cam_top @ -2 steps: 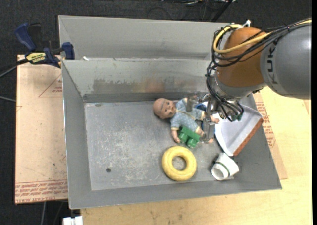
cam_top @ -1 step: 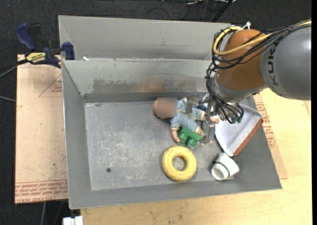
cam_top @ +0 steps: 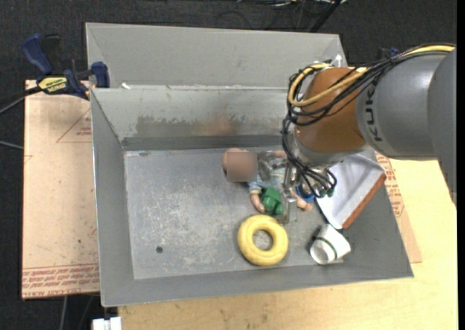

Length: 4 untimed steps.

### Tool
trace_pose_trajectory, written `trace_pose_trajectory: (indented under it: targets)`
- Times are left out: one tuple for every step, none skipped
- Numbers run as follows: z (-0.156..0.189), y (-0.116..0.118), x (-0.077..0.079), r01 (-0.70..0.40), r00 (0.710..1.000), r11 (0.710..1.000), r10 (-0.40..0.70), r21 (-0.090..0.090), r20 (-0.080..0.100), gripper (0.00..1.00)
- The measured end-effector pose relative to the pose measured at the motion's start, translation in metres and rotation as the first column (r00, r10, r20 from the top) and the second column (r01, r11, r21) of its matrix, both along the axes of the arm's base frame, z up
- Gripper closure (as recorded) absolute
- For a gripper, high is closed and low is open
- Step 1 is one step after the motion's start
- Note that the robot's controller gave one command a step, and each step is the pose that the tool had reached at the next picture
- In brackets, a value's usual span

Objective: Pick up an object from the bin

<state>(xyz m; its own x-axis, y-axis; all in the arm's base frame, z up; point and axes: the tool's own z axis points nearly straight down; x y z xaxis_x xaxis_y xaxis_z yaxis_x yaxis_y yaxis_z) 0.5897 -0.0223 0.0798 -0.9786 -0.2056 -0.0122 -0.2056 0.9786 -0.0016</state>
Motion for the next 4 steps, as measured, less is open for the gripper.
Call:
trace_pose_trajectory:
  targets:
    - [-0.007, 0.003, 0.000, 0.068, 0.997, 0.998, -0.068, 0.005, 0.022, 1.00]
    - [-0.005, 0.002, -0.002, 0.076, 0.997, 0.997, -0.077, 0.005, 0.016, 1.00]
    - [-0.001, 0.002, -0.005, 0.081, 0.997, 0.997, -0.081, 0.005, 0.004, 1.00]
    - [0.018, 0.002, -0.008, 0.079, 0.997, 0.997, -0.079, 0.004, -0.003, 1.00]
